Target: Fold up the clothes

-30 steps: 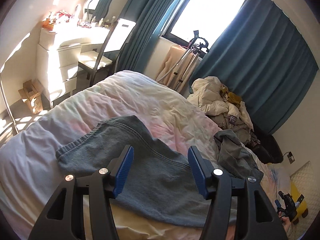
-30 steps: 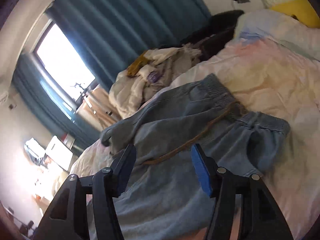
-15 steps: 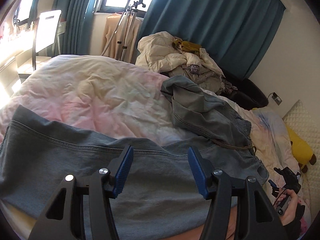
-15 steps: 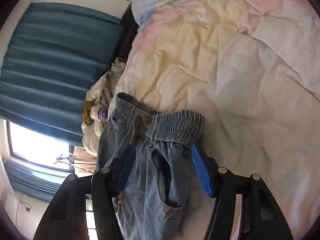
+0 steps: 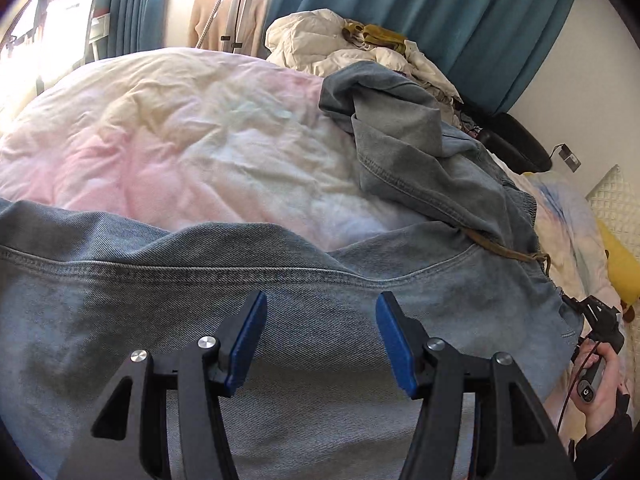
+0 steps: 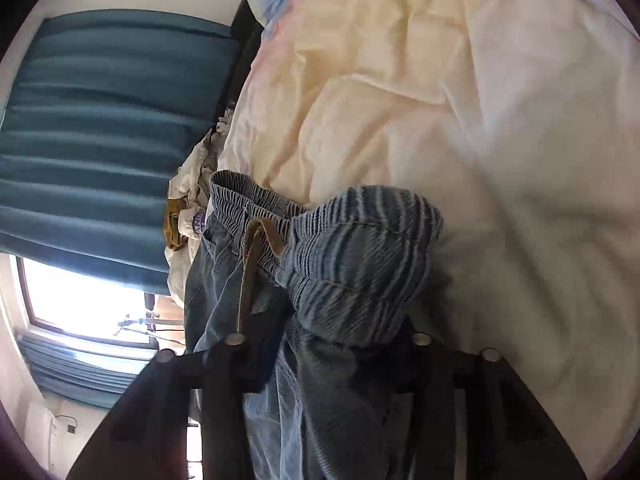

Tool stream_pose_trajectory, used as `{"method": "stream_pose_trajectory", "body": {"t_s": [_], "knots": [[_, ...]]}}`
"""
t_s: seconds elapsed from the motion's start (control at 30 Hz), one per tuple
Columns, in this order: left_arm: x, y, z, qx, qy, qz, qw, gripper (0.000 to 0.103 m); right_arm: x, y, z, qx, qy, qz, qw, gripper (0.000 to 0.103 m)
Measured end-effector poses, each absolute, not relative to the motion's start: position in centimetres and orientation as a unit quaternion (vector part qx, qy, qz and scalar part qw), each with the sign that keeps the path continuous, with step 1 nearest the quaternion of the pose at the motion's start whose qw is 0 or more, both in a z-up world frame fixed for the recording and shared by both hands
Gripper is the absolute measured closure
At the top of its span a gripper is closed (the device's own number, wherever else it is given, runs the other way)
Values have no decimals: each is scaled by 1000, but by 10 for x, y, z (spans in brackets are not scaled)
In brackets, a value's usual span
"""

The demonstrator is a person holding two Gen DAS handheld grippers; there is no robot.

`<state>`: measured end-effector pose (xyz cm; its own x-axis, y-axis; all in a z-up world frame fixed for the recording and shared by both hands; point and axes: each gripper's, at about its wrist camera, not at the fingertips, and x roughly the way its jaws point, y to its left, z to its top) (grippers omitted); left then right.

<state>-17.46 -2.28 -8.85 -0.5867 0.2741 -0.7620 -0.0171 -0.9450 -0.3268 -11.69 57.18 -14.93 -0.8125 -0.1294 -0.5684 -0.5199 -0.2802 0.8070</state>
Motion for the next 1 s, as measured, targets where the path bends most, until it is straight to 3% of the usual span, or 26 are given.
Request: {"method": "stream_pose_trajectory", "body": {"t_s": [0.2, 0.67, 0.83, 0.9, 1.0], "knots": [[-171, -26, -92, -443, -162, 877, 88, 45, -104, 571, -129, -274, 531, 783, 172, 85], [-169, -27, -92, -448, -151, 879, 67, 45, -75, 564, -82, -263, 400, 839, 260, 85], [-165, -26, -85, -440, -147, 883, 72, 45, -67, 551, -65, -258, 368, 848, 281, 76], [-164, -27, -82, -436, -148, 885, 73, 45, -64, 545, -58, -256, 355, 851, 290, 59], [-161, -28, -76, -432, -153, 886, 74, 45, -59, 537, -48, -252, 335, 856, 302, 49]]}}
